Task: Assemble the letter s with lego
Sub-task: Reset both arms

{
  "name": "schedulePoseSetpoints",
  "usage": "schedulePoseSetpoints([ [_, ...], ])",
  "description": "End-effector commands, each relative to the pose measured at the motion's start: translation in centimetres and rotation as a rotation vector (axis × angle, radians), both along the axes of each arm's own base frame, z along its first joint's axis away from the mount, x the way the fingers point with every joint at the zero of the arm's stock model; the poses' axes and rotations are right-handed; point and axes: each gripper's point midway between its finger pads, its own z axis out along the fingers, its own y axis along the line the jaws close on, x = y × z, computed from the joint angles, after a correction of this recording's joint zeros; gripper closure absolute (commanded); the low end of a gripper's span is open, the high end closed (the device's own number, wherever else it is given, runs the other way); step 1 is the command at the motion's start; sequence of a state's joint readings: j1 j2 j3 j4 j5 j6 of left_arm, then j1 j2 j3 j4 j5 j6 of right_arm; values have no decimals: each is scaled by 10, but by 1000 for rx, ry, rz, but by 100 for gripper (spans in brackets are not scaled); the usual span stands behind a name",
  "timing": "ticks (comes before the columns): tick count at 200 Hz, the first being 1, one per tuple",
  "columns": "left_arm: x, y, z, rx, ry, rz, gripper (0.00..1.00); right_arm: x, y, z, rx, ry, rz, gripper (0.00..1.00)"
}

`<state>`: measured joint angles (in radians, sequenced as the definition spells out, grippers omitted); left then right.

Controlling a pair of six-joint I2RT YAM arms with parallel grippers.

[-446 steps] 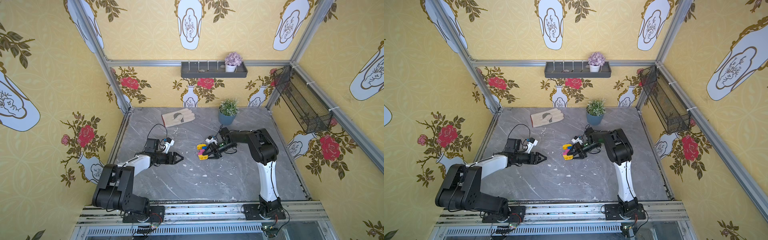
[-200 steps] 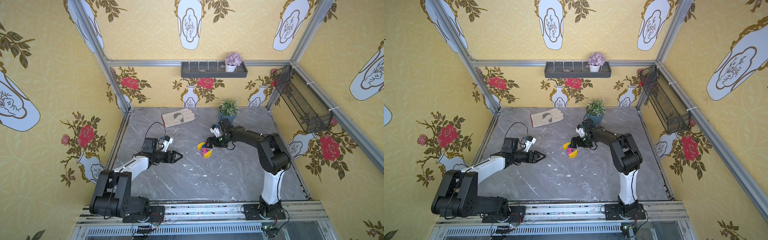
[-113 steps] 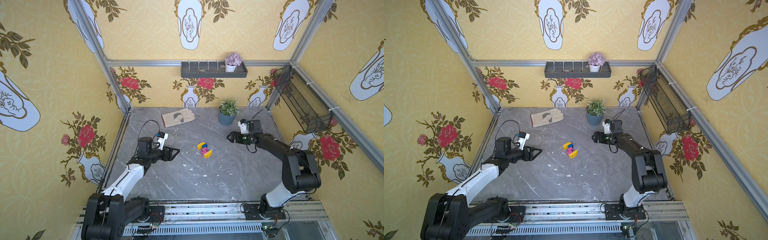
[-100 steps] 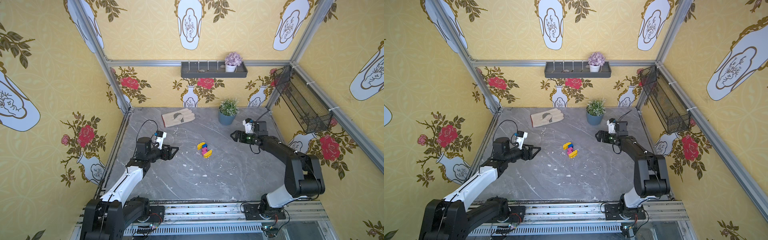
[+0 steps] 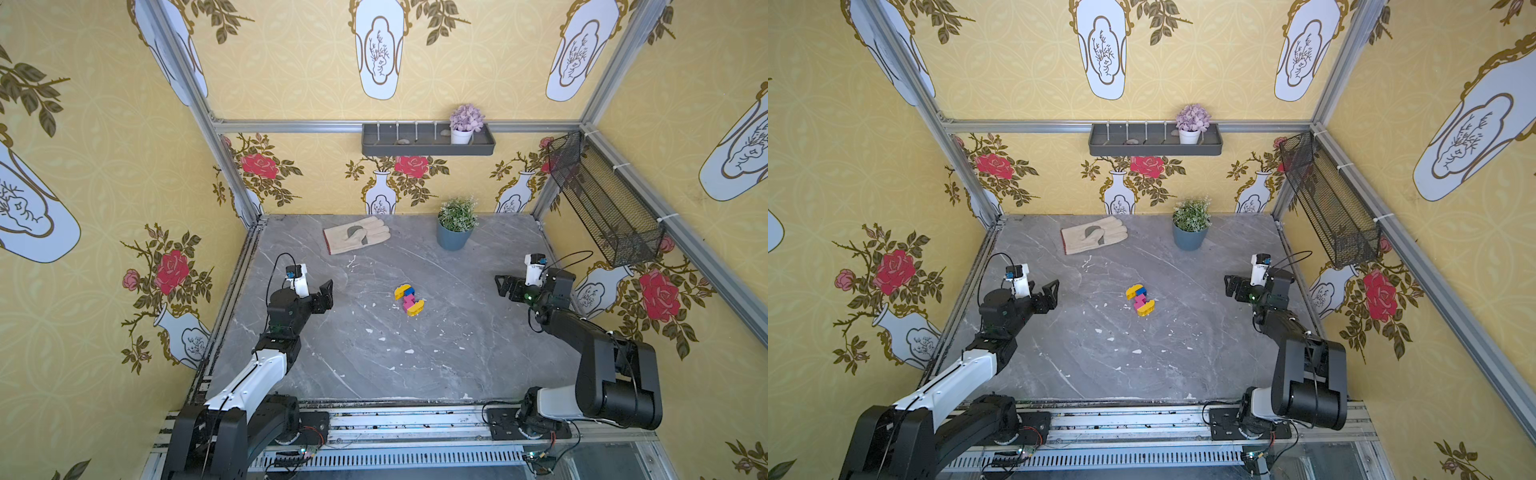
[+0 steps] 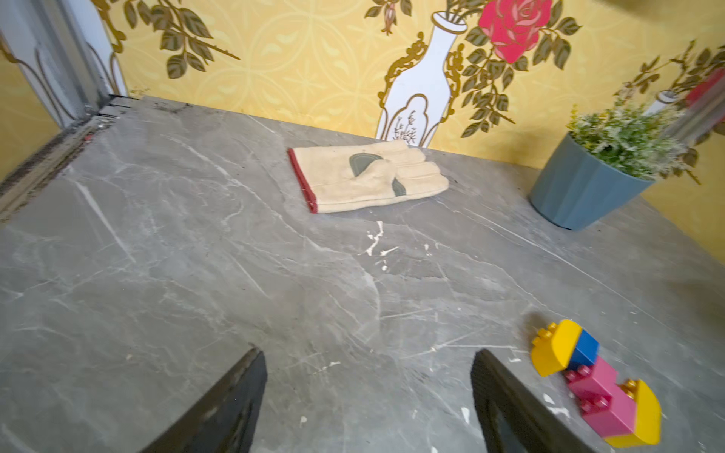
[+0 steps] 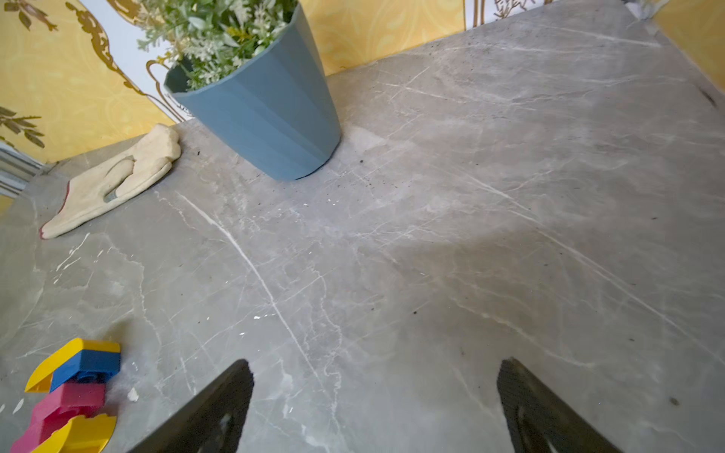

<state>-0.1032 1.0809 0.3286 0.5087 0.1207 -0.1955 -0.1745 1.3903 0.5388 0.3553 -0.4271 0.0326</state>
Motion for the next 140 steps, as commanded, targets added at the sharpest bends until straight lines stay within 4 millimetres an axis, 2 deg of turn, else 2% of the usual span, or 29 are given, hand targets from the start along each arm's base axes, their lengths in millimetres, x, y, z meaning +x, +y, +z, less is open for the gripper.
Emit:
schedulePoseSetpoints([
  [1,12,12,16,49,-88,46,16,-8,-8,-8,-37,-21,-21,2],
  [15,15,14,18,75,-113,45,16,-17,-9,-17,-19,-46,-40,2],
  [26,16,18,16,91,-127,54,16,-15,-8,-13,-27,-79,-30,2],
  [36,16,22,9,101,-121,58,16,-11,-8,-8,-30,-116,-23,2],
  [53,15,29,-2,96,-132,64,16,-7,-14,-10,-14,-119,-28,2],
  [81,17,29,-17,129,-107,50,19,-19,-11,-7,-32,-187,-32,2],
  [90,16,26,-11,171,-152,24,19,-23,-12,-6,-39,-204,-40,2],
  [109,8,39,1,176,-233,78,16,-25,-10,-6,-62,-220,-45,2],
  [135,12,38,-12,188,-227,70,18,-34,-2,-14,-110,-260,-44,2],
  [140,13,37,-14,194,-221,73,17,-34,-4,-10,-109,-291,-60,2],
])
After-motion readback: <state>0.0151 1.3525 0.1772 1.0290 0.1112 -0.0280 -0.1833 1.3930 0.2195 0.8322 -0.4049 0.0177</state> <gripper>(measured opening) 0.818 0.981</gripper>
